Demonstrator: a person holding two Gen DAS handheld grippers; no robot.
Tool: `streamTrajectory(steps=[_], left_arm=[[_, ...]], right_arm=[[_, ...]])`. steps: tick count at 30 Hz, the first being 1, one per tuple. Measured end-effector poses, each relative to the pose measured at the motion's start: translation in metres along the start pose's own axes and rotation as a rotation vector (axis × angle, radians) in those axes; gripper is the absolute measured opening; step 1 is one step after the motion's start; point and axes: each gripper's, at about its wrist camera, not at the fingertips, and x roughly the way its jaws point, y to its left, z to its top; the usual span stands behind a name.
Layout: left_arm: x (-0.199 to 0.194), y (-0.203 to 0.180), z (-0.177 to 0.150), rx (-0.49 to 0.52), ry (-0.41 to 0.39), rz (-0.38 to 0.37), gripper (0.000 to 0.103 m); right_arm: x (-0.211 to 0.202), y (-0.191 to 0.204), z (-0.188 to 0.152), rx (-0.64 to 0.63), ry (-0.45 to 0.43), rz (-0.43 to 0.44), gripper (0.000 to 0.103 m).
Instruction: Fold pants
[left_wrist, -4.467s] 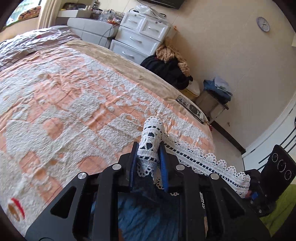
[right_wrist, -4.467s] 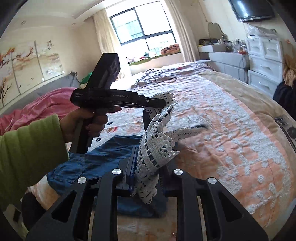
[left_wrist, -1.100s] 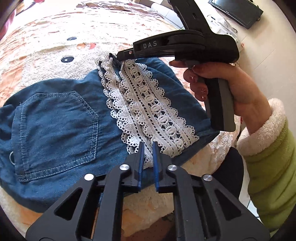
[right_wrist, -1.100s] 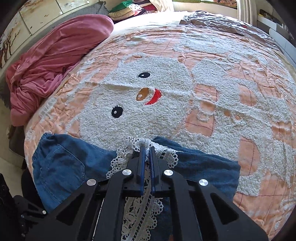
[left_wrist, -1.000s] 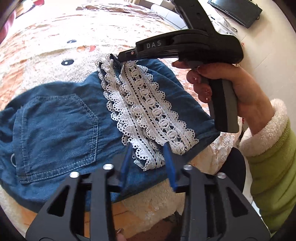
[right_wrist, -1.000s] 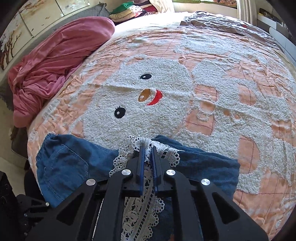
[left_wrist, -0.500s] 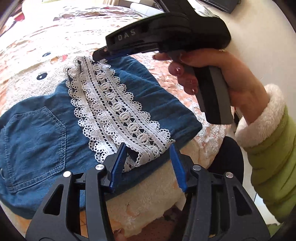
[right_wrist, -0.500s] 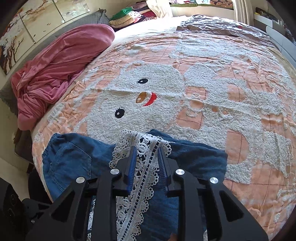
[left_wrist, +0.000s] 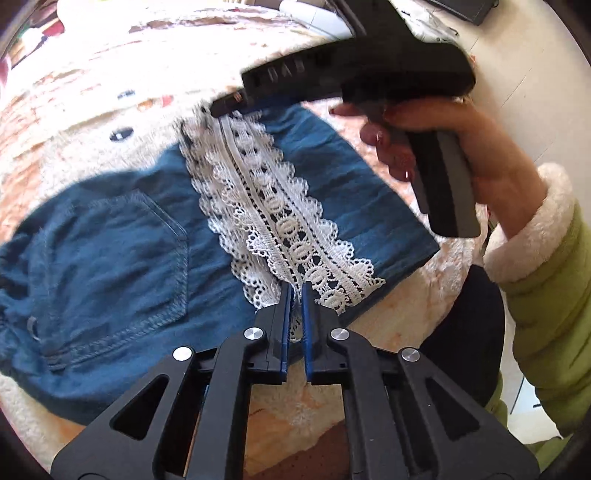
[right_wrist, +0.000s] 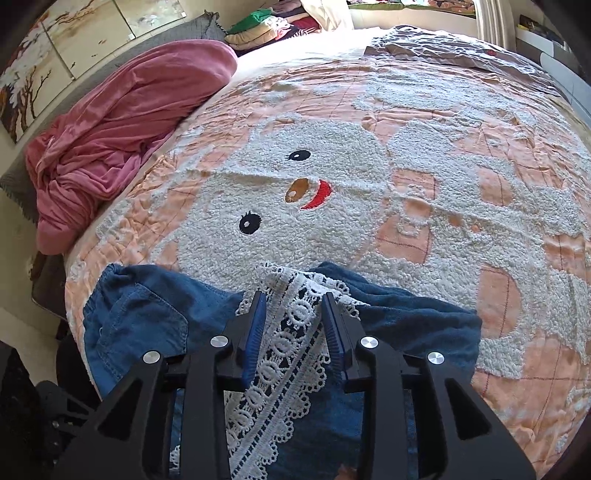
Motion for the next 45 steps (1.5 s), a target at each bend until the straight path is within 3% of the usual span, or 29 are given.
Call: streamTrajectory(steps=[9,16,18,23,25,27,35,45], left_arm=[[0.004,0.009,-0.002,-0.033,-0.010,0.018,0.005],[0.009,-0.001,-0.006,-0.035,-0.017,0.032,0.005],[0.010,-0.006,-0.009,-0.034,-0.023,0.035,0.006],[0.010,-0.009,-0.013,-0.037,-0.030,0.038,0.007],[0.010,-0.009,-0.014,-0.042,-0.032,0.044,0.011],[0.008,-0.009,-0.014,-0.043,-0.034,0.075,0.028],[-0.001,-0.004,-0.013,-0.055,-0.047,0.075,0.037],[-0.018,-0.026,-0.014,0.007,-0.126,0.081,0.045]], right_arm=[[0.041,0.003,0.006,-0.051,0.104,-0.092,0.029],[0.036,0.004,0.007,-0.047,0.082,-0.089,0.032],[0.028,0.006,0.006,-0.048,0.060,-0.077,0.041],[0.005,0.008,0.001,-0.054,0.018,-0.078,0.049],[-0.003,0.007,-0.002,-0.051,0.009,-0.086,0.055],[-0.011,0.005,-0.005,-0.048,0.000,-0.086,0.058],[-0.027,-0.002,-0.025,-0.029,0.001,-0.092,0.065],[0.002,-0.013,-0.048,0.011,0.105,-0.095,0.073]])
